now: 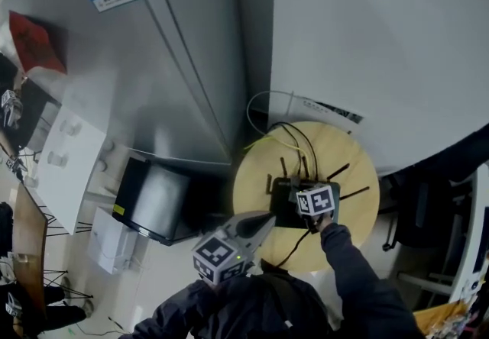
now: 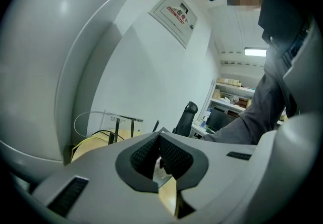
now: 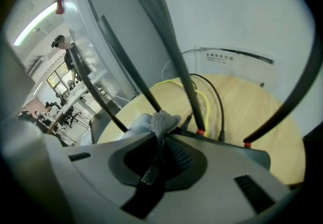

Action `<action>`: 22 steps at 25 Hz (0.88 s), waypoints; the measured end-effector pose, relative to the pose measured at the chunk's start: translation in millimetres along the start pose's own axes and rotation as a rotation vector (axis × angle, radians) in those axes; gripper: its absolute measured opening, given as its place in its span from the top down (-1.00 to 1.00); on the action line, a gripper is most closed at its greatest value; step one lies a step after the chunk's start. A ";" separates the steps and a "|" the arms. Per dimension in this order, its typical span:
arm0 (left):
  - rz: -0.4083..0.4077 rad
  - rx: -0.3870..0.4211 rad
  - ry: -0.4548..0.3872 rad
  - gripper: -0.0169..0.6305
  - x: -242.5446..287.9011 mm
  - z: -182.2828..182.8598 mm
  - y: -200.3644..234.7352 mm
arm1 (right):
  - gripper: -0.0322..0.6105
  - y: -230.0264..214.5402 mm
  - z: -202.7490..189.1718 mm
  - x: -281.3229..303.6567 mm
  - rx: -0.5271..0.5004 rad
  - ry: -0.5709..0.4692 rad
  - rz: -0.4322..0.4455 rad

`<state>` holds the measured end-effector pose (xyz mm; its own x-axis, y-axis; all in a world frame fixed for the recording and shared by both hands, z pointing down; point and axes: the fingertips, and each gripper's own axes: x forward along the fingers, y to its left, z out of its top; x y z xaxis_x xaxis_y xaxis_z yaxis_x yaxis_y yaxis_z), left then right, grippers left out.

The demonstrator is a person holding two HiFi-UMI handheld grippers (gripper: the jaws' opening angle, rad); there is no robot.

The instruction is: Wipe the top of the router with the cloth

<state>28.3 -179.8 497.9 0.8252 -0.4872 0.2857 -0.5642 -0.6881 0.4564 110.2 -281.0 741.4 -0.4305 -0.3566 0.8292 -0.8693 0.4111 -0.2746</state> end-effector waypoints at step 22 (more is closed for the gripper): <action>-0.082 0.034 0.023 0.97 17.8 -1.4 -14.5 | 0.68 -113.2 -51.0 -62.9 0.211 -0.070 -0.287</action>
<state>51.2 -177.8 497.6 0.8689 -0.4160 0.2682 -0.4948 -0.7434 0.4500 248.1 -262.3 745.3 -0.1707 -0.4920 0.8537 -0.9850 0.1058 -0.1360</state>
